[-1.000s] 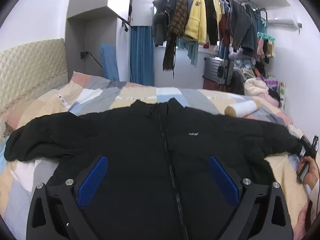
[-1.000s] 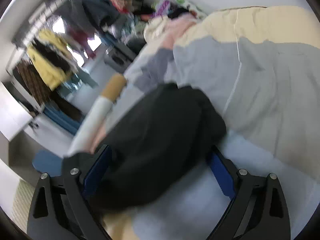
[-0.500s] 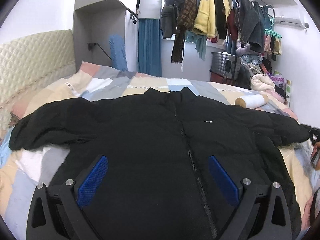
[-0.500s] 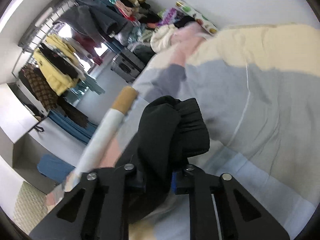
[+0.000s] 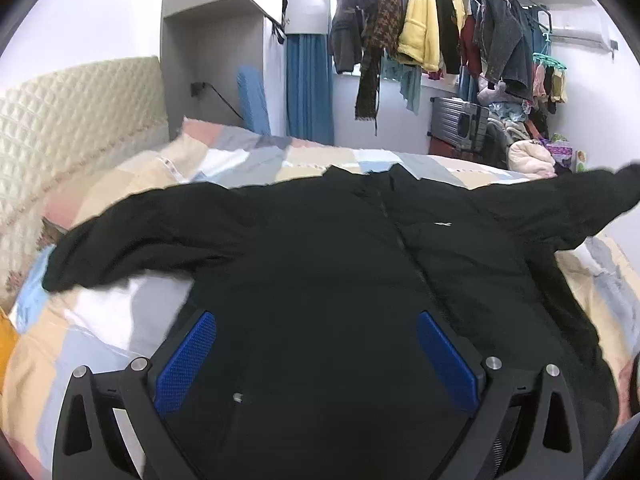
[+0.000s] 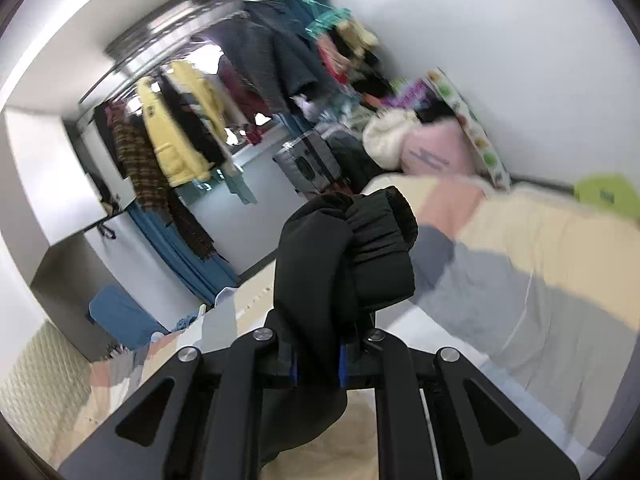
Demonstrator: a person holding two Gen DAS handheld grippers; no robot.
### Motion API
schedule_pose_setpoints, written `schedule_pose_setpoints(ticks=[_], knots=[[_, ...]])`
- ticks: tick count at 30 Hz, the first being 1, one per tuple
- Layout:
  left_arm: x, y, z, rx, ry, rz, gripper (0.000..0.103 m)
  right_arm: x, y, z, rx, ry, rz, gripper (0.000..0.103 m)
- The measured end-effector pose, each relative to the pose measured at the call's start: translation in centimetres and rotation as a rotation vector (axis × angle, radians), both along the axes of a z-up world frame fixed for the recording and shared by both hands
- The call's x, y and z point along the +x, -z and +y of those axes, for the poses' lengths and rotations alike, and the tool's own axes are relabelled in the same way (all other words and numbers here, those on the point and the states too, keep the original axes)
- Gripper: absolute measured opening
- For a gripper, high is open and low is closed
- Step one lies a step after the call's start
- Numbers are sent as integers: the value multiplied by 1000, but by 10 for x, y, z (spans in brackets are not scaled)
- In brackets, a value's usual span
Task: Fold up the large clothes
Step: 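Grasp the black jacket's sleeve cuff with the right gripper and lift it, then carry the sleeve across the jacket body with the right gripper and release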
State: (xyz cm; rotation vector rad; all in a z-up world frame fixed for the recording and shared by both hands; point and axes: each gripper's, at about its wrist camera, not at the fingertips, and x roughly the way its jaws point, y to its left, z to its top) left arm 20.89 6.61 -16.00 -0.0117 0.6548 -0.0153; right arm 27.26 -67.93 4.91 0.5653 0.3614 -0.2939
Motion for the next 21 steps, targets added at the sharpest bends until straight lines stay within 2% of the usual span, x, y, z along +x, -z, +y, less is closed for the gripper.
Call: schedule_pose_setpoints(ticks=[6, 10, 12, 15, 19, 21], knots=[[3, -2, 18, 2, -22, -49, 102, 9, -73, 82, -128, -61, -41, 14], [5, -1, 34, -63, -19, -55, 102, 17, -107, 147, -202, -123, -70, 14], [5, -1, 37, -68, -6, -71, 102, 23, -122, 187, -264, -162, -81, 14], [6, 0, 47, -56, -13, -88, 102, 33, -135, 241, -341, -210, -68, 14], [7, -2, 70, -142, -45, -98, 102, 50, -139, 321, -425, -300, -61, 14], [6, -3, 80, -158, -60, -112, 102, 53, -138, 355, -463, -344, -69, 14]])
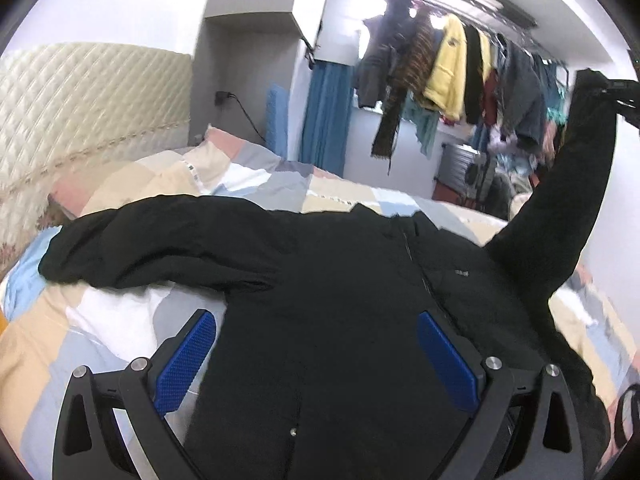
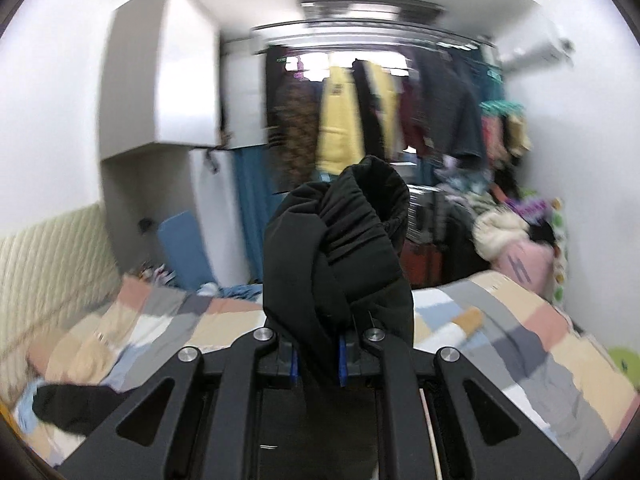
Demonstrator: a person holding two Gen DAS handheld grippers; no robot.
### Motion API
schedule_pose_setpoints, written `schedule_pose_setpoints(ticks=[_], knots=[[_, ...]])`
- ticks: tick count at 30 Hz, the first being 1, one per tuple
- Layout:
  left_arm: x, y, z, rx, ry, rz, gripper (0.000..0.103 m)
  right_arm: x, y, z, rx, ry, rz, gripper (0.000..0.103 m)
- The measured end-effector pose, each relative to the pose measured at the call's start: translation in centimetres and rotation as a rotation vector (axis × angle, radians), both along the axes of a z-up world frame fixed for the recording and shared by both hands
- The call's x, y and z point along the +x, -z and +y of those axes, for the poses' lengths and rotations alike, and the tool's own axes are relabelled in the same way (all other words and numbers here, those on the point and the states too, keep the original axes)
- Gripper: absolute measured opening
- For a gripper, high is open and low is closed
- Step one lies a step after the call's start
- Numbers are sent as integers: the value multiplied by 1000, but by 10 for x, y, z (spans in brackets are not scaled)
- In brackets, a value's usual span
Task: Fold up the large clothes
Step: 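Carry the sleeve across the jacket body with the right gripper and release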
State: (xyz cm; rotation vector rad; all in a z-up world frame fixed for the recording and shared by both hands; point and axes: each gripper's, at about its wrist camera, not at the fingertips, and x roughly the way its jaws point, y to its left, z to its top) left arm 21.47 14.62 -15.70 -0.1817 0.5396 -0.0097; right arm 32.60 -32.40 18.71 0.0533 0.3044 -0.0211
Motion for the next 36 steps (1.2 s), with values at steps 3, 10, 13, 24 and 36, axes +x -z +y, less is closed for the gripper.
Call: schedule_pose_setpoints(ticks=[3, 10, 13, 24, 36], knots=[[2, 2, 9, 7, -15, -1, 102, 5, 13, 65, -61, -99, -8, 14], [0, 0, 24, 12, -37, -18, 102, 31, 76, 197, -62, -330, 63, 14], [-1, 1, 30, 19, -37, -23, 102, 44, 101, 233, -48, -380, 98, 14], [18, 21, 52, -29, -82, 22, 102, 45, 239, 324, -149, -537, 266, 14], [30, 49, 75, -132, -92, 78, 102, 60, 379, 361, -185, -524, 520, 14]])
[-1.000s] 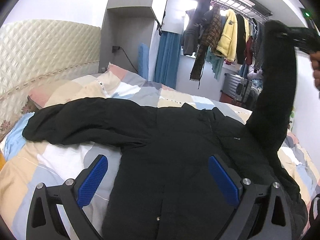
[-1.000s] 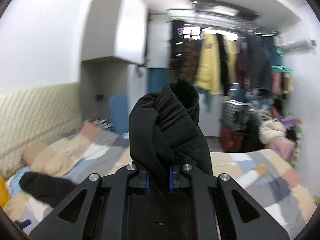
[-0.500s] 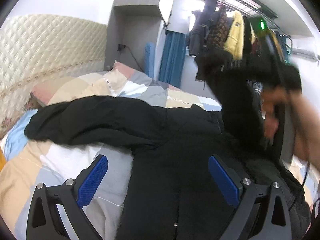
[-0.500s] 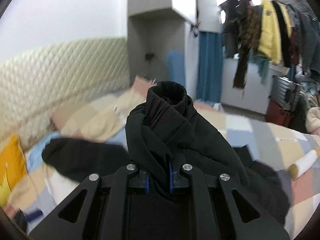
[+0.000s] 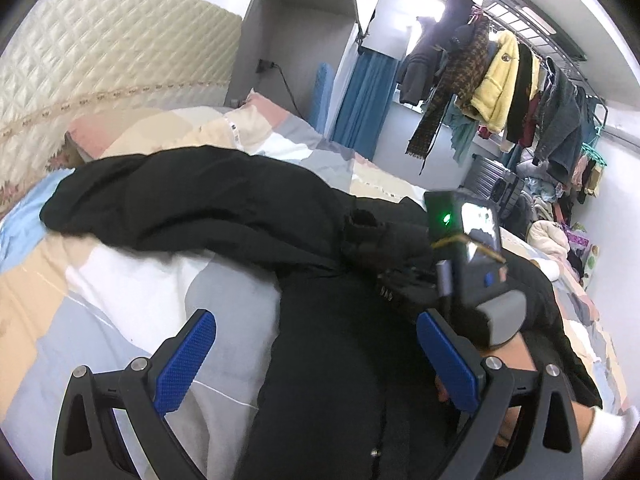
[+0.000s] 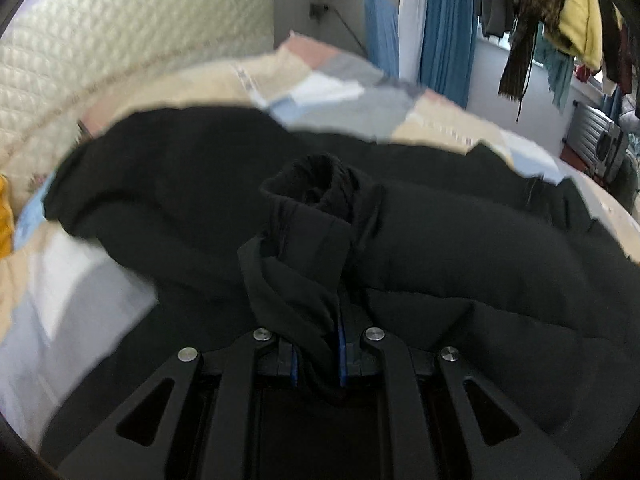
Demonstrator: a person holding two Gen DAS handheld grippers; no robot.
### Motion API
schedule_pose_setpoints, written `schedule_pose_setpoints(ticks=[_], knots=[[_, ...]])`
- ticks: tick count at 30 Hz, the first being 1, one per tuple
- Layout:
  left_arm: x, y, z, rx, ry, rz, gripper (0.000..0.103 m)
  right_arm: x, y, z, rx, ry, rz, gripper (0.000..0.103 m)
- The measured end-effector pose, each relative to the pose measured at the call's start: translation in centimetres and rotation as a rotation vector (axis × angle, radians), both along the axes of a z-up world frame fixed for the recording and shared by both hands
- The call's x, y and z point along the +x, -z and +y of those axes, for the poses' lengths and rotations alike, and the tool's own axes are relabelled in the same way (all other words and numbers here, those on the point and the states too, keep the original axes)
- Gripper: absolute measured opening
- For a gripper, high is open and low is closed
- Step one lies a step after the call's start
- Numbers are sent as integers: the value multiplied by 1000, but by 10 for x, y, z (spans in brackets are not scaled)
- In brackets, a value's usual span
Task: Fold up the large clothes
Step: 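Carry the sleeve across the jacket body with the right gripper and release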
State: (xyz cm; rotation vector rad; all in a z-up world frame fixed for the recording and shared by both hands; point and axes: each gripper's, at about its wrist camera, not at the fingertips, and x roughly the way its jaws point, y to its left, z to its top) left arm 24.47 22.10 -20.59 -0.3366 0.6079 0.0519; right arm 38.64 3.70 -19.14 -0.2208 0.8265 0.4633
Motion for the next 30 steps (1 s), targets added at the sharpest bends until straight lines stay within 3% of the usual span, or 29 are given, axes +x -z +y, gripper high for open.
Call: schedule_pose_setpoints(ticks=[4, 7, 10, 12, 13, 19, 30], knots=[[4, 6, 4, -27, 5, 9, 102, 1, 6, 7, -51, -5, -10, 15], [4, 6, 2, -29, 21, 6, 102, 0, -2, 6, -57, -1, -8, 21], [1, 3, 0, -27, 27, -8, 102, -6, -8, 8, -51, 12, 11, 41], [-1, 2, 1, -25, 21, -10, 102, -16, -16, 9, -52, 5, 14, 67], [-2, 2, 2, -27, 15, -11, 102, -21, -20, 9, -46, 1, 5, 71], [-14, -6, 3, -13, -5, -22, 102, -41, -52, -7, 4, -19, -27, 72], [-27, -21, -18, 27, 28, -47, 102, -88, -131, -95, 73, 68, -161, 72]])
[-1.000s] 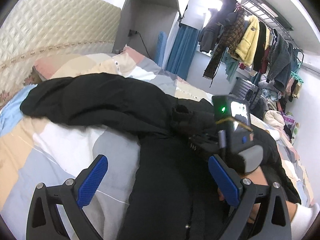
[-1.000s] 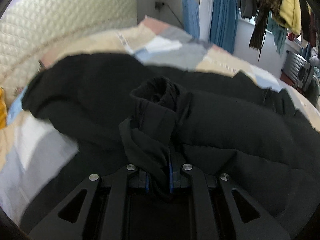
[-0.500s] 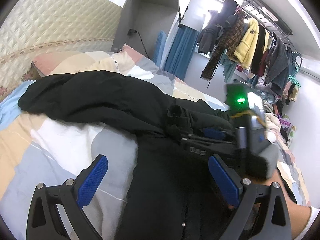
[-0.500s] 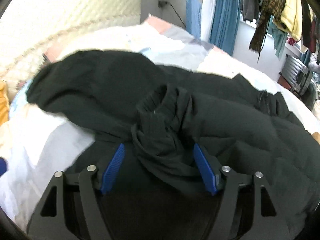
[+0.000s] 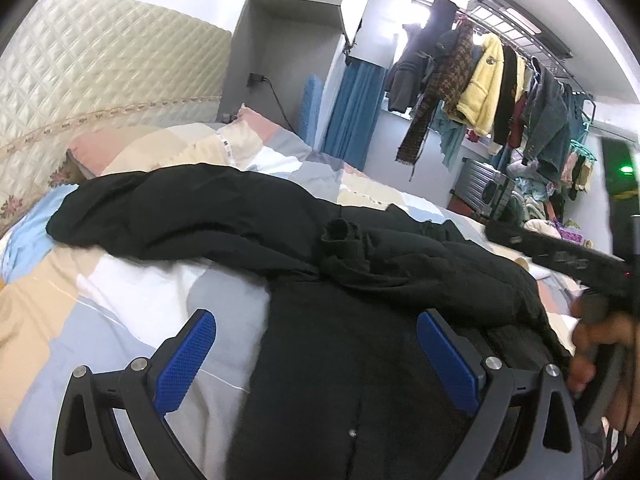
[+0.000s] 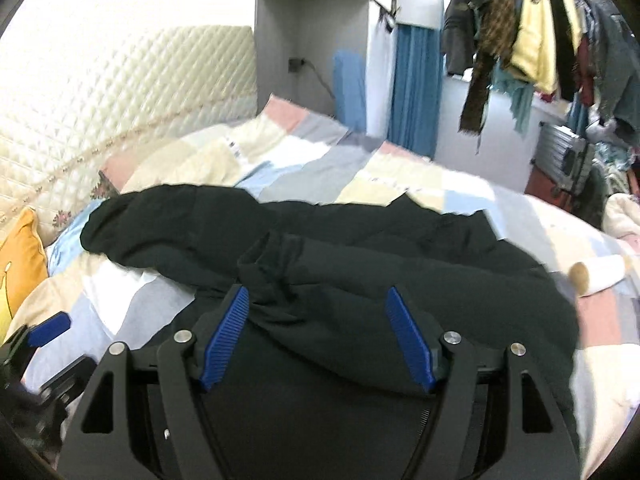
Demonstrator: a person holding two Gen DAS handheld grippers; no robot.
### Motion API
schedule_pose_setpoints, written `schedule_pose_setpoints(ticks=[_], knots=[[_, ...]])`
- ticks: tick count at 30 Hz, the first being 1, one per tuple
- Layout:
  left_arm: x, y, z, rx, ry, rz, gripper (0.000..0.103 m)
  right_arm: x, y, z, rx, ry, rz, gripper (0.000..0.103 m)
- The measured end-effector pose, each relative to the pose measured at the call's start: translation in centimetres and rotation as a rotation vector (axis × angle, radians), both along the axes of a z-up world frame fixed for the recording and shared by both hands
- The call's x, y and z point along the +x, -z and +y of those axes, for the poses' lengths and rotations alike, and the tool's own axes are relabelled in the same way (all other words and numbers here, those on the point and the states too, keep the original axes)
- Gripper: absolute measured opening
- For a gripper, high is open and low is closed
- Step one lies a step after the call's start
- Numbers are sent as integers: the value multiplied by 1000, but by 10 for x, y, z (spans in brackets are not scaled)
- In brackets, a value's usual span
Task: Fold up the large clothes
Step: 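Carry the sleeve across the jacket body with the right gripper and release, then grasp the other sleeve cuff with the left gripper and lift it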
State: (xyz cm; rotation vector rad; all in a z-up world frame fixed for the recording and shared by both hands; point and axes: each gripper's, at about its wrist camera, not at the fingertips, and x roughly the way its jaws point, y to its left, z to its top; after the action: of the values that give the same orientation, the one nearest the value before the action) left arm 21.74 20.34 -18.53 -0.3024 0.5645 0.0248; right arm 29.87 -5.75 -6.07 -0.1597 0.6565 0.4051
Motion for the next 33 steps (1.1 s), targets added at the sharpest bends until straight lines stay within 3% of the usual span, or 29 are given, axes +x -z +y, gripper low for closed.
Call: schedule_pose_setpoints(ticks=[8, 13, 24, 33], knots=[[-12, -11, -11, 18, 4, -22, 102, -49, -41, -59, 39, 40, -78, 72], [-18, -15, -17, -14, 37, -36, 102, -77, -54, -97, 61, 75, -94, 72], [-30, -24, -43, 62, 84, -52, 102, -133, -55, -161, 78, 155, -119, 72], [-31, -31, -55, 34, 137, -66, 102, -184, -38, -188, 91, 172, -103, 73]])
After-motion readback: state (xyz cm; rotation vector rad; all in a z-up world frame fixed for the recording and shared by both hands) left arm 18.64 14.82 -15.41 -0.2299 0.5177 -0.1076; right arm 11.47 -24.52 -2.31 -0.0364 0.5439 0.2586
